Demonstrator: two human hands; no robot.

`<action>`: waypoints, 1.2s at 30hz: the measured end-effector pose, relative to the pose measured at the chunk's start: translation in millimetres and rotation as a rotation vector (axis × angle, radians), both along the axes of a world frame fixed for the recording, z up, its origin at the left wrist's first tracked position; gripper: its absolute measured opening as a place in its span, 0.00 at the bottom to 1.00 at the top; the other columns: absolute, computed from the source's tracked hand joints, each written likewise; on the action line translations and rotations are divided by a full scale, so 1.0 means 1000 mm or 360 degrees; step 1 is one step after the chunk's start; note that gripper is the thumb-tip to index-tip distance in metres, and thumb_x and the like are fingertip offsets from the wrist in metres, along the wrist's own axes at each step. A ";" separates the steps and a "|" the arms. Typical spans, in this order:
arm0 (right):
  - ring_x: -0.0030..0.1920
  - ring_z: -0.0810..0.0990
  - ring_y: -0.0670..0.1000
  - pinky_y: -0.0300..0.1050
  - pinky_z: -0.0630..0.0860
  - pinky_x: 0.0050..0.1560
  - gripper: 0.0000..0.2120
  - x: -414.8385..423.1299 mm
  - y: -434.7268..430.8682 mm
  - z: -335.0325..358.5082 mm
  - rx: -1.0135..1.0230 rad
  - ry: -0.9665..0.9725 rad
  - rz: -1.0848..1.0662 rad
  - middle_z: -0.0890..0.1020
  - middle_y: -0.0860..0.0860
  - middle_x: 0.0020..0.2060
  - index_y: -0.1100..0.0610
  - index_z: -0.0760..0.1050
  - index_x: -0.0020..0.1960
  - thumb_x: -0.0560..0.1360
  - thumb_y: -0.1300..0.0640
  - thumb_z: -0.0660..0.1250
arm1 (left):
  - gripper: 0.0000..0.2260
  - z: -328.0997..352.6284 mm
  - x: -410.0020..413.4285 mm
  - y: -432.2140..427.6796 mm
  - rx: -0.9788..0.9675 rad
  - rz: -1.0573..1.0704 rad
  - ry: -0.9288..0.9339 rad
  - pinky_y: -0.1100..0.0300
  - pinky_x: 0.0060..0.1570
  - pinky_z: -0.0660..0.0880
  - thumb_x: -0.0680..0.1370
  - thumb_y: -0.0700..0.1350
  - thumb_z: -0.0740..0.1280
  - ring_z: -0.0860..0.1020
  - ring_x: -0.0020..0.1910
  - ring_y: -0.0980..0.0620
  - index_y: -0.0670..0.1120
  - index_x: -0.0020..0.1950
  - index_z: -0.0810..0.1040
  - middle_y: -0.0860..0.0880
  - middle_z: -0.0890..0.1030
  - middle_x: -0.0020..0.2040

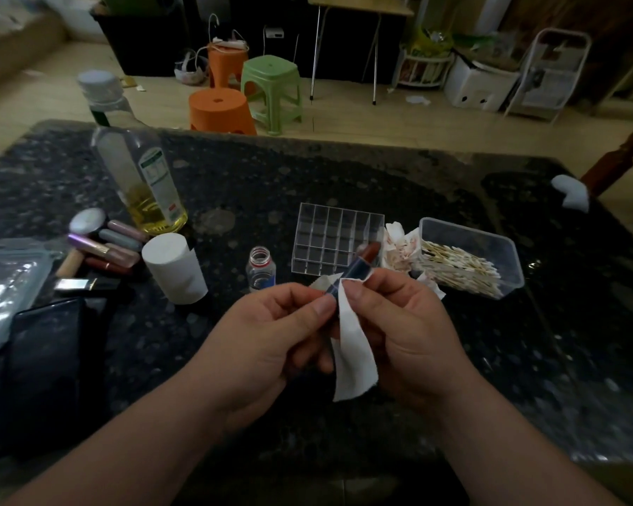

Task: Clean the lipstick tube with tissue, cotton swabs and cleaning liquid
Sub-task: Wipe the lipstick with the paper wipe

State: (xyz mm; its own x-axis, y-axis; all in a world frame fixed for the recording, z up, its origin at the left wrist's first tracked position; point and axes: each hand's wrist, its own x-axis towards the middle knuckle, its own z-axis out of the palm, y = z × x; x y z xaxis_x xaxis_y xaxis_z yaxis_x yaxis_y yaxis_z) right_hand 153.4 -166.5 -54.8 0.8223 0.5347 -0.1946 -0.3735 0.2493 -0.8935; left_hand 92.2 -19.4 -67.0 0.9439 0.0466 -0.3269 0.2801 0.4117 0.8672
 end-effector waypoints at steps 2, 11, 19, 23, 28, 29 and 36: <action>0.29 0.83 0.57 0.49 0.81 0.29 0.07 0.002 -0.004 0.002 0.0057 0.0011 0.0056 0.83 0.63 0.33 0.63 0.81 0.44 0.70 0.60 0.68 | 0.11 0.005 -0.001 -0.002 -0.0351 -0.0126 0.0046 0.60 0.30 0.75 0.77 0.44 0.64 0.67 0.24 0.55 0.39 0.48 0.83 0.45 0.78 0.34; 0.42 0.86 0.57 0.49 0.82 0.42 0.06 0.006 -0.006 -0.007 -0.0090 -0.0173 -0.0075 0.86 0.61 0.42 0.57 0.85 0.42 0.68 0.56 0.74 | 0.17 0.000 0.001 0.001 0.0495 0.0063 -0.0055 0.56 0.48 0.82 0.64 0.50 0.75 0.85 0.48 0.49 0.47 0.51 0.83 0.48 0.87 0.48; 0.39 0.85 0.56 0.46 0.82 0.38 0.11 0.005 -0.007 -0.004 -0.0058 -0.0138 -0.0123 0.86 0.60 0.41 0.62 0.82 0.45 0.67 0.55 0.74 | 0.10 -0.002 0.002 0.002 0.0209 -0.0143 0.0054 0.53 0.42 0.78 0.75 0.49 0.68 0.76 0.31 0.51 0.44 0.48 0.85 0.44 0.82 0.38; 0.31 0.84 0.54 0.47 0.82 0.31 0.13 0.005 -0.009 0.002 -0.0038 -0.0062 -0.0065 0.84 0.61 0.36 0.65 0.79 0.45 0.66 0.57 0.71 | 0.12 0.002 0.001 0.002 -0.0618 -0.0427 0.0127 0.56 0.39 0.75 0.81 0.46 0.63 0.68 0.28 0.55 0.39 0.50 0.83 0.45 0.78 0.38; 0.38 0.85 0.54 0.48 0.82 0.39 0.03 0.007 -0.006 -0.006 -0.0106 -0.0210 -0.0087 0.86 0.58 0.38 0.56 0.84 0.39 0.71 0.58 0.74 | 0.13 -0.003 0.001 -0.003 0.0070 -0.0040 0.0016 0.53 0.45 0.81 0.66 0.48 0.75 0.83 0.42 0.47 0.48 0.49 0.86 0.44 0.86 0.47; 0.39 0.84 0.55 0.50 0.82 0.41 0.03 0.007 -0.005 -0.007 -0.0132 -0.0225 -0.0100 0.86 0.58 0.38 0.55 0.84 0.39 0.71 0.57 0.75 | 0.13 -0.004 0.001 -0.003 0.0110 -0.0001 -0.0032 0.56 0.41 0.80 0.65 0.48 0.74 0.83 0.40 0.49 0.48 0.49 0.86 0.44 0.86 0.46; 0.28 0.83 0.61 0.54 0.82 0.30 0.13 0.003 -0.005 0.000 0.0063 0.0000 -0.0010 0.81 0.69 0.35 0.68 0.76 0.49 0.72 0.58 0.71 | 0.15 0.004 0.004 -0.008 -0.0514 -0.0285 0.0096 0.58 0.34 0.72 0.81 0.49 0.60 0.63 0.27 0.53 0.41 0.49 0.82 0.46 0.71 0.32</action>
